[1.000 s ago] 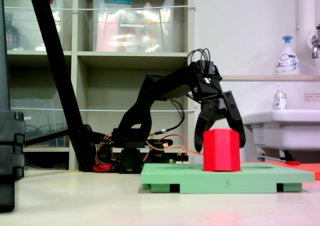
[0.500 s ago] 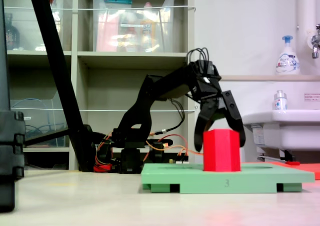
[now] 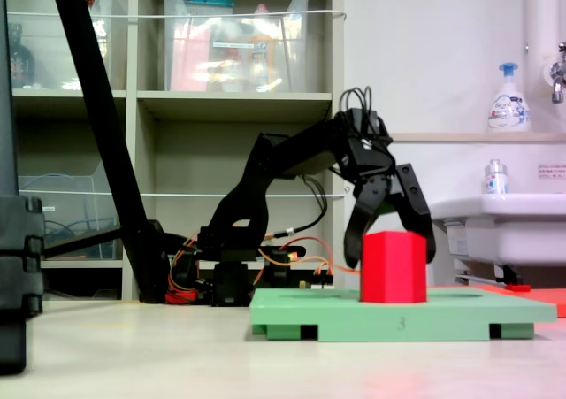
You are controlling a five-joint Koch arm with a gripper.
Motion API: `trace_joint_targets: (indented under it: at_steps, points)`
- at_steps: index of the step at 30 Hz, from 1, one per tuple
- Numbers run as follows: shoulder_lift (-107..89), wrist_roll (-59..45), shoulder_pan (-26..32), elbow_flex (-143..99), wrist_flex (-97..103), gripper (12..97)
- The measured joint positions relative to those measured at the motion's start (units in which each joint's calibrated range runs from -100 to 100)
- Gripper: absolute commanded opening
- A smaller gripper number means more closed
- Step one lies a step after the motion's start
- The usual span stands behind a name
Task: Put the octagonal pillar block into the corresponding hole
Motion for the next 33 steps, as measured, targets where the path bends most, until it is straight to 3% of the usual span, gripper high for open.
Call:
trace_joint_targets:
  at_steps: [4, 11, 15, 18, 33]
  points:
    - [0.1, 0.0, 0.0, 0.1, 0.0, 45.3]
    - [0.7, -1.1, -0.7, 0.1, 0.0, 67.8]
    - [0.7, -1.3, -0.9, 0.1, -0.5, 75.0]
    - [0.7, -1.3, -0.9, 0.1, -1.1, 86.4]
    - [0.7, -0.3, -1.0, 5.0, 1.7, 87.0]
